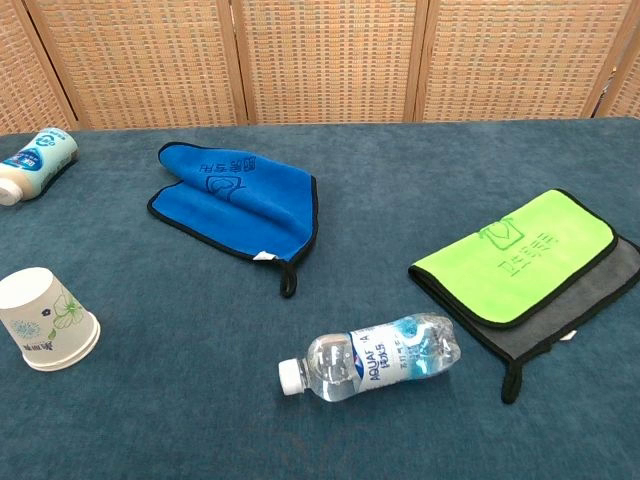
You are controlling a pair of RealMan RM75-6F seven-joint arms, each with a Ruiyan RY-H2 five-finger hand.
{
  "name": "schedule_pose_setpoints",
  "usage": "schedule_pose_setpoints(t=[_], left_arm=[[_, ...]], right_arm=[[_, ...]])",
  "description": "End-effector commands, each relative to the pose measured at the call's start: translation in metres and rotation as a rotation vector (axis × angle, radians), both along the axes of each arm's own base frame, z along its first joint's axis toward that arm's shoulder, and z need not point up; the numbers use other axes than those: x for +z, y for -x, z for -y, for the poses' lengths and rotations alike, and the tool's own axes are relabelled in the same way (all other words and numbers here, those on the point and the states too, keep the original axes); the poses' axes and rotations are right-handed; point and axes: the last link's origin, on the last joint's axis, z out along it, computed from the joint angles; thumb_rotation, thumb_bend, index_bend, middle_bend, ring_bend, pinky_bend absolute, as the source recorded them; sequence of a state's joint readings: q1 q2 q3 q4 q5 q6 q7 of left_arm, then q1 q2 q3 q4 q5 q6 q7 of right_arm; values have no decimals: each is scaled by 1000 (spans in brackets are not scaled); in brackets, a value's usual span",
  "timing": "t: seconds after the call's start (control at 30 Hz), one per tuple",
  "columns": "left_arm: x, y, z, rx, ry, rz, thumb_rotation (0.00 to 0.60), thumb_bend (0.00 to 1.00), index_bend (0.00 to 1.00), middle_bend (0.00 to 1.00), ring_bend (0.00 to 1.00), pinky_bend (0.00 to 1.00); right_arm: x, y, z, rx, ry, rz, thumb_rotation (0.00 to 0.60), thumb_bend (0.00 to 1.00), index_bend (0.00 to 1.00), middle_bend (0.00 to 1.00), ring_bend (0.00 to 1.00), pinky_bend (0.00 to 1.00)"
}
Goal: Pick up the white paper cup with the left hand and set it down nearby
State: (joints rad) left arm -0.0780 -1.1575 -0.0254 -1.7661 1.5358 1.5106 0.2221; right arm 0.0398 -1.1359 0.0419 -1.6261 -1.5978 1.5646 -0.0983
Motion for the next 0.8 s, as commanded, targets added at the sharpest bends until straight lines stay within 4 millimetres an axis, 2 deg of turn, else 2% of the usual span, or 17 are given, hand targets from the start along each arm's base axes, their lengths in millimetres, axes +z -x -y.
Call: schedule_pose_setpoints(t=[0.03,0.8], left_arm=[[-1,0,0,-1,1,0,600,240,0,0,0,0],[-5,-5,0,-15,6,6,600,240,0,0,0,0]], right_arm=[[1,0,0,1,1,0,600,118,0,0,0,0],[6,2,-2,-10,12,14,600,118,0,0,0,0]])
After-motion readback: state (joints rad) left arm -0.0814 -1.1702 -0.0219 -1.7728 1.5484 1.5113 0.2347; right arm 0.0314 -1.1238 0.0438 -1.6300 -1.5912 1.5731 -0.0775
